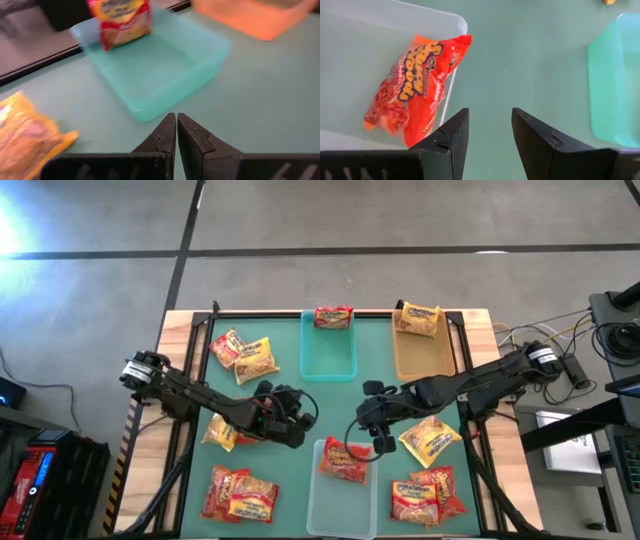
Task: Sort Maruchan noodles
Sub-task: Put the right yellow pack noodle into the yellow bin
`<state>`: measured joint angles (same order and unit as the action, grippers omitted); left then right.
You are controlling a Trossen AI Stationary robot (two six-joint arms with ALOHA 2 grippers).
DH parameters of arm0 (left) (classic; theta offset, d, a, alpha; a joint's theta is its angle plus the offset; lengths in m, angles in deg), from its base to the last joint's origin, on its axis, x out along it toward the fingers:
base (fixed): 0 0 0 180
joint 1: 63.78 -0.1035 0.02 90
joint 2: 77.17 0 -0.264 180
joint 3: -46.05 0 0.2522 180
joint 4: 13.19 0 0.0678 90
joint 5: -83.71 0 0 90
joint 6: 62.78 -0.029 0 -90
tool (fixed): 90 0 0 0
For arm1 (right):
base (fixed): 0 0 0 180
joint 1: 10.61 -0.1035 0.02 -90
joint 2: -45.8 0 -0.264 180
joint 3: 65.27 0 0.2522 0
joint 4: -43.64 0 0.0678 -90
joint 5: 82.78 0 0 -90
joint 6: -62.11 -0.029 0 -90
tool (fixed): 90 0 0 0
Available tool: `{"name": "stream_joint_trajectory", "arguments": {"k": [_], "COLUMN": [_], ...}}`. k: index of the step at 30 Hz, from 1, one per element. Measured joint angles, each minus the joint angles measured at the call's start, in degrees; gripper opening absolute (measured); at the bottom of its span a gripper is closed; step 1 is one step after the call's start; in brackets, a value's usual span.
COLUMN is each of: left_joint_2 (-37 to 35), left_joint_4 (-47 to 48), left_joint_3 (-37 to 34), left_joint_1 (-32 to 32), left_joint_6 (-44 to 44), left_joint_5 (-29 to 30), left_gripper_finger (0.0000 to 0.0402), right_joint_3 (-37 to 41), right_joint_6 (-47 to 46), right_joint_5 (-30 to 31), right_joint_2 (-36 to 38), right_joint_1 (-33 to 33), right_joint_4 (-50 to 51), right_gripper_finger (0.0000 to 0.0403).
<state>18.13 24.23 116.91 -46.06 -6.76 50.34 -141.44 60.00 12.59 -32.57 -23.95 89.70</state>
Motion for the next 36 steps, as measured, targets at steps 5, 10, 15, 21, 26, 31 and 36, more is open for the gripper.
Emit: {"name": "stream_joint_trajectory", "arguments": {"k": [5, 10, 15, 21, 26, 31, 36], "left_joint_2": [-0.15, -0.21, -0.35, -0.42, -0.42, -0.42, -0.42], "left_joint_4": [9.16, 17.86, 31.49, 48.28, 55.18, 55.58, 55.73], "left_joint_3": [0.0, -0.02, 2.42, 7.02, 8.0, 7.67, 7.67], "left_joint_1": [-5.16, -9.45, -9.45, -7.05, -4.19, -2.17, -1.63], "left_joint_6": [6.32, 3.73, 5.9, 14.12, 19.11, 21.89, 23.79], "left_joint_5": [-9.46, -28.71, -37.86, -40.15, -45.31, -49.52, -49.91], "left_gripper_finger": [0.0, 0.0, 0.0, 0.0, 0.0, 0.0, 0.0], "right_joint_3": [4.62, 8.66, 12.32, 16.01, 17.36, 18.4, 18.69], "right_joint_6": [-0.32, -0.8, 0.71, 2.19, 2.36, 4.15, 5.77], "right_joint_5": [0.74, 0.77, 0.82, 0.85, 0.83, 0.8, 0.71], "right_joint_2": [2.33, 3.06, 3.22, 3.75, 3.67, 3.67, 3.67], "right_joint_1": [0.26, 0.26, 0.52, 2.38, 4.28, 5.14, 5.14], "right_joint_4": [-3.21, -5.05, -7.64, -12.05, -12.35, -13.72, -14.93], "right_gripper_finger": [0.0139, 0.0139, 0.0139, 0.0139, 0.0139, 0.0139, 0.0139]}}
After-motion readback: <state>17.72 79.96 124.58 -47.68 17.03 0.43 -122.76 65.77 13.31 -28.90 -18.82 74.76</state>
